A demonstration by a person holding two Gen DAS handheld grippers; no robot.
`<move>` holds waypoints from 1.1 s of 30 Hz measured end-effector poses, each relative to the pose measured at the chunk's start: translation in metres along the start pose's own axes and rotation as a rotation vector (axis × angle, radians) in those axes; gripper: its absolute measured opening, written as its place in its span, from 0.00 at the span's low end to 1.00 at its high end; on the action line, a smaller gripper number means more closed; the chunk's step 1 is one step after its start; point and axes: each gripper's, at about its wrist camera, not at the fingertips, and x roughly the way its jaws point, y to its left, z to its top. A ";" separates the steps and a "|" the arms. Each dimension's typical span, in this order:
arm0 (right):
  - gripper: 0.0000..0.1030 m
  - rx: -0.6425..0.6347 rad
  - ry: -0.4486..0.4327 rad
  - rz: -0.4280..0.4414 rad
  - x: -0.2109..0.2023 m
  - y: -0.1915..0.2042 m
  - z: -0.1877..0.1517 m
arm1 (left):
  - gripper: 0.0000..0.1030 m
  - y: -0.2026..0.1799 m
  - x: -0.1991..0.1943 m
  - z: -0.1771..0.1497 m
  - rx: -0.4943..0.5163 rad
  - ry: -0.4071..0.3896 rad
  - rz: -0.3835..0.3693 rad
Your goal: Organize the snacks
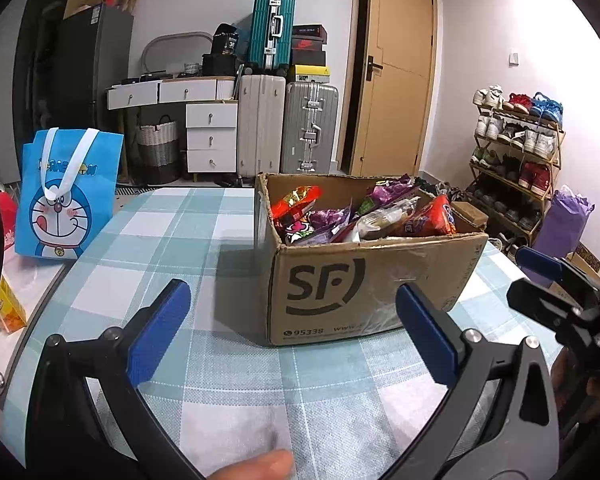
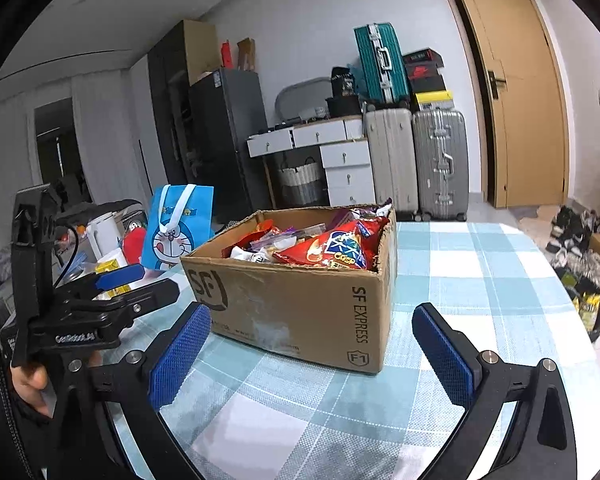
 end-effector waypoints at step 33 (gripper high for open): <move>1.00 -0.027 -0.051 -0.037 -0.004 0.006 -0.006 | 0.99 -0.008 0.007 -0.016 0.053 -0.035 -0.003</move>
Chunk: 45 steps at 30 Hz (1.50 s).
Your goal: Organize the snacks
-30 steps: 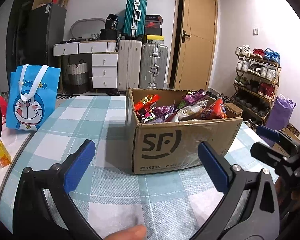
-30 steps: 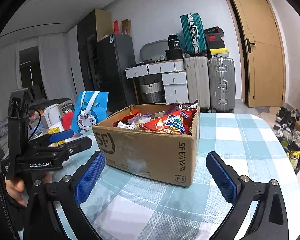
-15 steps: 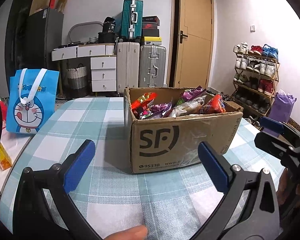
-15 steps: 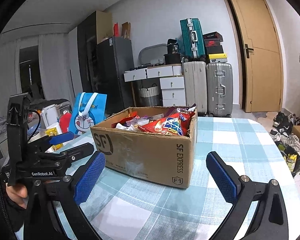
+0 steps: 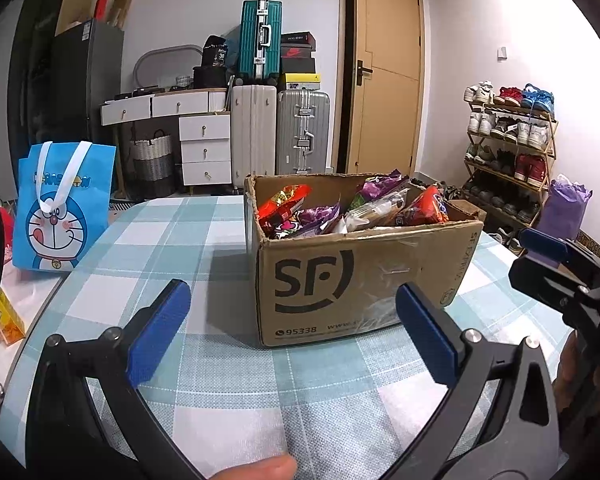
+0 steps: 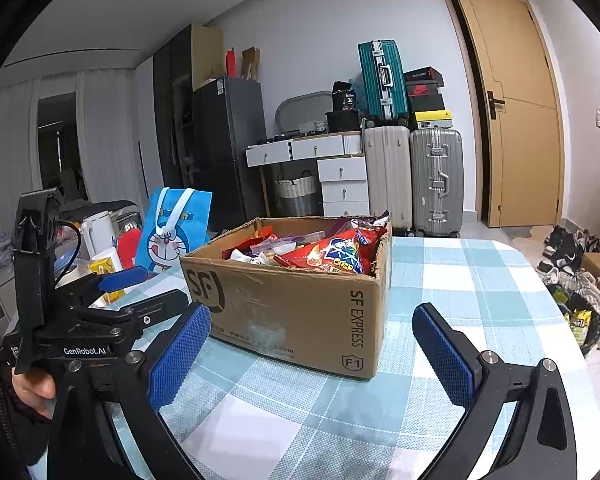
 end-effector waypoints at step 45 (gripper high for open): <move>1.00 -0.036 -0.005 -0.002 -0.001 0.004 -0.001 | 0.99 0.000 -0.003 -0.001 -0.005 -0.012 0.011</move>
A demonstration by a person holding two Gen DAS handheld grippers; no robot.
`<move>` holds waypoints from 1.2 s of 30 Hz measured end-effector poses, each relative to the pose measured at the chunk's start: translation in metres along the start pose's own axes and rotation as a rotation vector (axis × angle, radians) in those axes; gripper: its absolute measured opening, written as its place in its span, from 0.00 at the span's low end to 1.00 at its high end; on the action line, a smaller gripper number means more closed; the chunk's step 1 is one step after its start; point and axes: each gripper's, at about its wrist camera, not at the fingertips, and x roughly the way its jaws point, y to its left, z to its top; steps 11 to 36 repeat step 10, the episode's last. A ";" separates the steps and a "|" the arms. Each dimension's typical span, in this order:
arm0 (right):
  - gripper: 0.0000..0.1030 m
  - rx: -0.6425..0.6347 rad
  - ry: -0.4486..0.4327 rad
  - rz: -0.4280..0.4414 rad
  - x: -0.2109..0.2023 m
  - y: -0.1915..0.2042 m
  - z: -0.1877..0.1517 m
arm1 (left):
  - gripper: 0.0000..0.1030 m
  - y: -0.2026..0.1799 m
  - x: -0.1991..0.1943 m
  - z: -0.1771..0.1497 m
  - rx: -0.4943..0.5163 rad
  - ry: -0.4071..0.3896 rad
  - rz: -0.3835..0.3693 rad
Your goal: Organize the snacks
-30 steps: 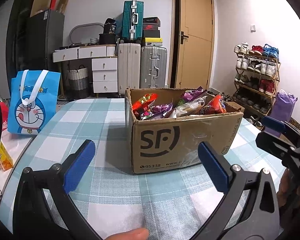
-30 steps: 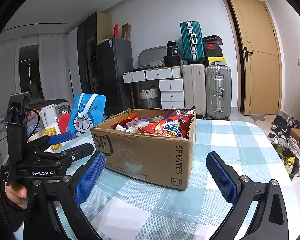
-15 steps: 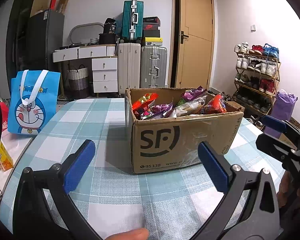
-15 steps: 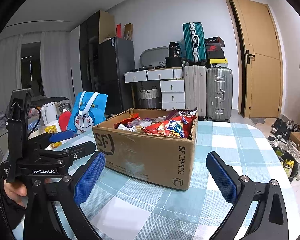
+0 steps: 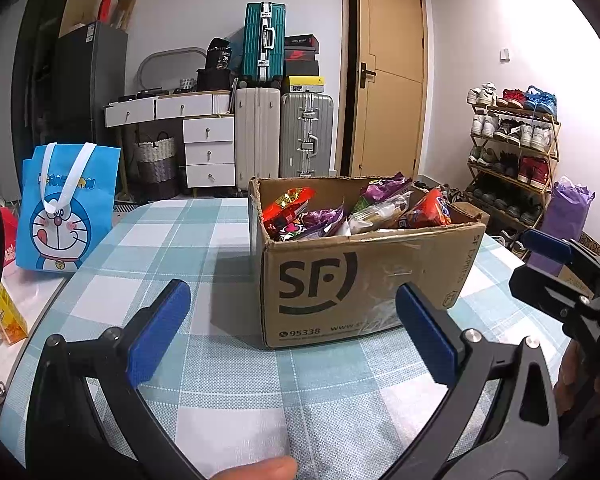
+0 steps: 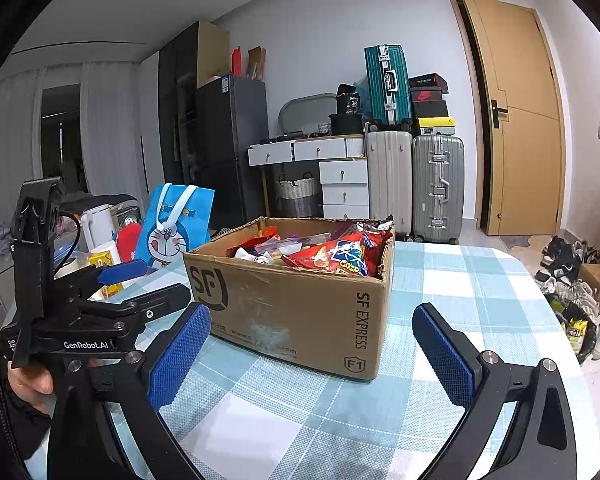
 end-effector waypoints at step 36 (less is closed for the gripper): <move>1.00 0.000 0.000 0.000 0.000 0.000 0.000 | 0.99 0.001 -0.002 0.001 0.008 -0.012 -0.006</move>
